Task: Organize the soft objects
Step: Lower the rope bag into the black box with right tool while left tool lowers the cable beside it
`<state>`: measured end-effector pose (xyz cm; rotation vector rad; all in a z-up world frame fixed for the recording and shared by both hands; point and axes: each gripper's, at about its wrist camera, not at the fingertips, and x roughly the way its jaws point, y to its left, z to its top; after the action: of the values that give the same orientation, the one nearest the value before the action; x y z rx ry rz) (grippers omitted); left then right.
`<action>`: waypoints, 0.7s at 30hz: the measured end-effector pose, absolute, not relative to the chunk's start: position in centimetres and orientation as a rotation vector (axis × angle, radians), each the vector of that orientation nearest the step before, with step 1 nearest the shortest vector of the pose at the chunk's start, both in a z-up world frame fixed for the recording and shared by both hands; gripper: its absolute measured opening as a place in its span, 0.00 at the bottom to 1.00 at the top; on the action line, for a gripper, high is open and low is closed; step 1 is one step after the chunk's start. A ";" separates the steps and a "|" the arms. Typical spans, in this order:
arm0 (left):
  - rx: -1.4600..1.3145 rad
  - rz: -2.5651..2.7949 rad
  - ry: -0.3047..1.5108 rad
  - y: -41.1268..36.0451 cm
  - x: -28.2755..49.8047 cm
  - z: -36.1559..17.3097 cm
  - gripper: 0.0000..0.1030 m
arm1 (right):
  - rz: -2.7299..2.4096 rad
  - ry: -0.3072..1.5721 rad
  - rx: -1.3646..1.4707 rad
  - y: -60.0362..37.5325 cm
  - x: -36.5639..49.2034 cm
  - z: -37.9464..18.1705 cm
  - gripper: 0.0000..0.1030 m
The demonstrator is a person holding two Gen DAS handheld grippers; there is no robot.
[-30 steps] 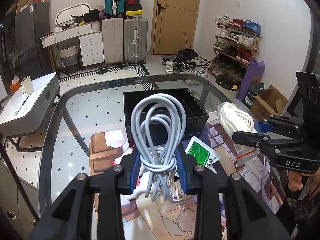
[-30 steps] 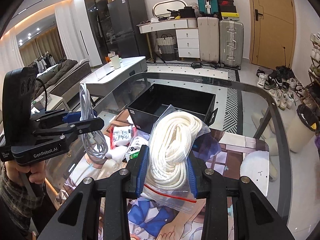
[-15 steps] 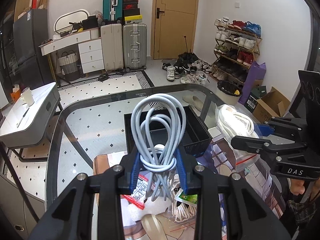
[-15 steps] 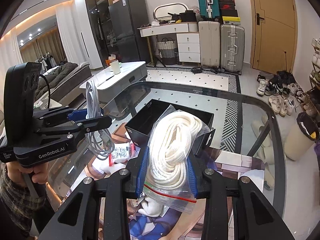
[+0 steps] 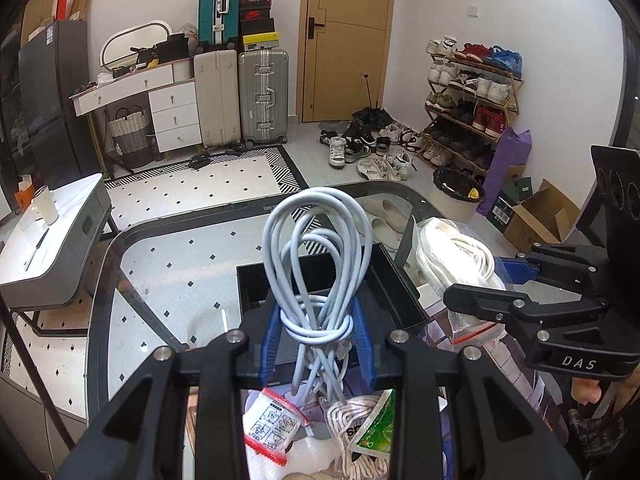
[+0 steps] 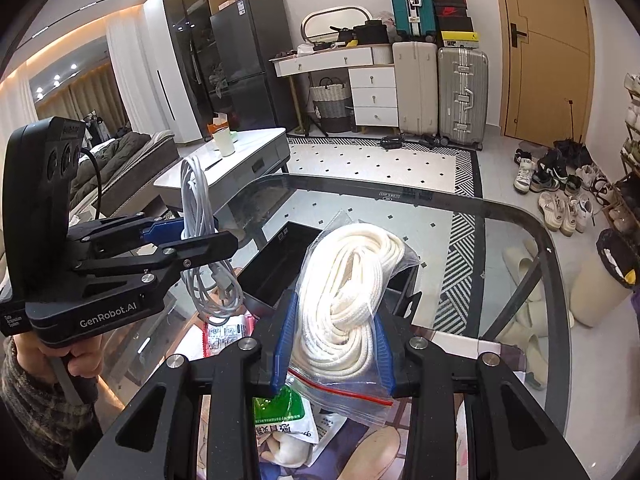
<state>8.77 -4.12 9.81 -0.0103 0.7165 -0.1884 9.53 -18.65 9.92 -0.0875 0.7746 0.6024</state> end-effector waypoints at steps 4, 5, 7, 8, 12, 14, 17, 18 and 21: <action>-0.011 -0.187 0.712 -4.2 9.8 9.9 0.30 | 0.606 0.776 -0.087 -18.0 10.2 9.7 0.34; -0.011 -0.186 0.712 -4.2 10.1 9.9 0.30 | 0.608 0.777 -0.086 -17.8 10.6 9.7 0.34; -0.014 -0.184 0.714 -4.1 10.8 9.9 0.30 | 0.611 0.778 -0.084 -17.5 11.1 9.5 0.34; -0.017 -0.184 0.714 -4.0 11.1 9.8 0.30 | 0.612 0.779 -0.083 -17.3 11.5 9.5 0.34; -0.029 -0.183 0.718 -3.7 12.2 9.4 0.30 | 0.615 0.781 -0.081 -16.5 13.1 9.4 0.34; -0.034 -0.184 0.720 -3.5 12.7 9.1 0.30 | 0.616 0.782 -0.083 -16.1 13.7 9.2 0.34; -0.040 -0.181 0.723 -3.4 13.6 8.5 0.30 | 0.614 0.790 -0.080 -15.6 14.8 8.5 0.34; -0.045 -0.181 0.727 -3.4 13.9 8.3 0.30 | 0.613 0.794 -0.079 -15.5 15.2 8.3 0.34; -0.059 -0.184 0.738 -3.3 14.7 7.4 0.30 | 0.613 0.808 -0.078 -15.1 16.4 7.4 0.34</action>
<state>14.71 -3.30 7.43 -0.0589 0.7375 -0.1840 16.36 -15.05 7.37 -0.0784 0.8079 0.6127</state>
